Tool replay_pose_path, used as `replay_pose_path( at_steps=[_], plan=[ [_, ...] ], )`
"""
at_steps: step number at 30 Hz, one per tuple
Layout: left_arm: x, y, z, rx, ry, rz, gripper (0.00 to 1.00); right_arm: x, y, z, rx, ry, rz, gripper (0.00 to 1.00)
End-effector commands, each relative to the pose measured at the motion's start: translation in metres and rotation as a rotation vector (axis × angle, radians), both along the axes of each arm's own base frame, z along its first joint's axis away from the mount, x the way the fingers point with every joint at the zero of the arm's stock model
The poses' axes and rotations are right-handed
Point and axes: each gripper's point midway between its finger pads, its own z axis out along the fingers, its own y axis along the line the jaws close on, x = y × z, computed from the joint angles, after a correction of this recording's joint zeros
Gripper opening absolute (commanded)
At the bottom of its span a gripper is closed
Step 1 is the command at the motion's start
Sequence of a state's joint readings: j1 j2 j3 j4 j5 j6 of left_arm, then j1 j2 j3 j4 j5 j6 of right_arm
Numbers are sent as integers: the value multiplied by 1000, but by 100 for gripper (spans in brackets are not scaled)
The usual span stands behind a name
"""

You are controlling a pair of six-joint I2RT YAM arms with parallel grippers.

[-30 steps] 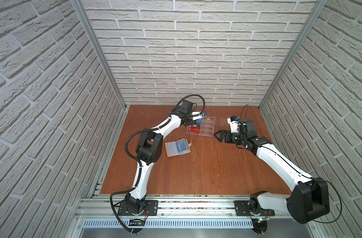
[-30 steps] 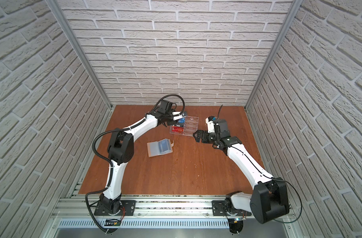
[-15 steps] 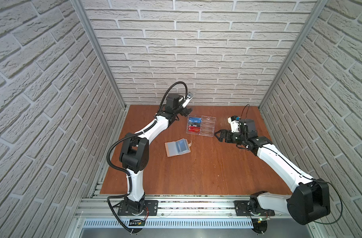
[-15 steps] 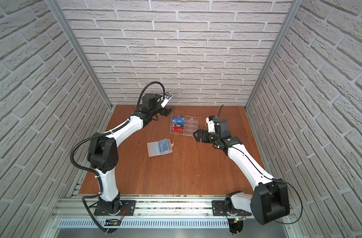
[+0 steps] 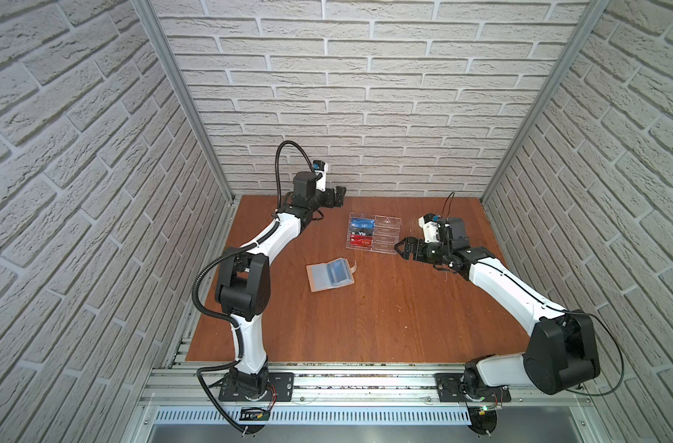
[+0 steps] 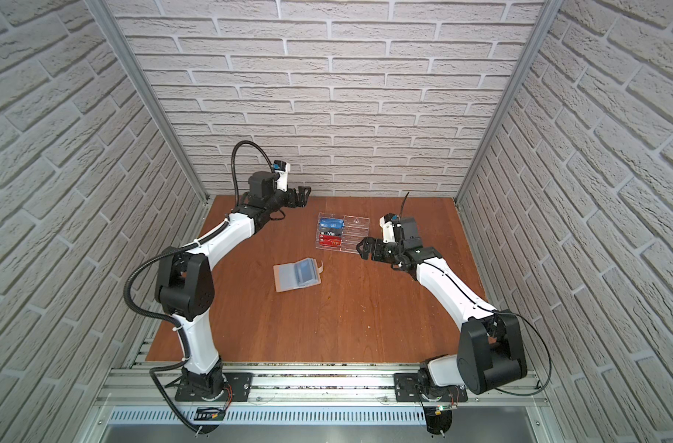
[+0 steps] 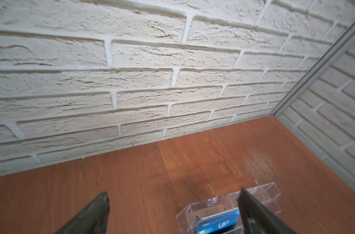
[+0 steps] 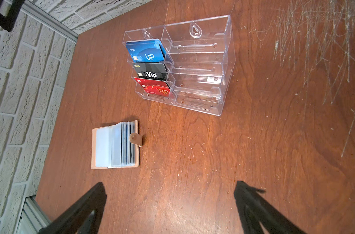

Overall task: Take the credit cards out of the card holder
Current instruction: Place the credit card in the storage box, then touch the credit card in the storage box.

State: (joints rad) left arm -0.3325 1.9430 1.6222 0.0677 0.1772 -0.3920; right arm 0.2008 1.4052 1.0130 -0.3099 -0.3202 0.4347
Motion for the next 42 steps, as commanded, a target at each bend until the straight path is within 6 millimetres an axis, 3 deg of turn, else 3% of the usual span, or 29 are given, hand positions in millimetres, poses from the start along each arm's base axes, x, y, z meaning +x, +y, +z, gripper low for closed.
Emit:
replay_pose_path(
  at_steps=[1, 11, 25, 42],
  plan=[
    [-1, -7, -34, -131, 186, 45, 98, 14, 5, 17, 46, -54, 0, 100],
    [0, -29, -68, -123, 297, 73, 98, 16, 6, 5, 44, -25, -4, 100],
    [-23, -77, -75, -264, 398, 11, 98, 14, 4, -5, 33, -6, -7, 100],
    [-27, -93, -95, -275, 444, 10, 98, 7, -1, -4, 33, -11, -16, 100]
  ],
)
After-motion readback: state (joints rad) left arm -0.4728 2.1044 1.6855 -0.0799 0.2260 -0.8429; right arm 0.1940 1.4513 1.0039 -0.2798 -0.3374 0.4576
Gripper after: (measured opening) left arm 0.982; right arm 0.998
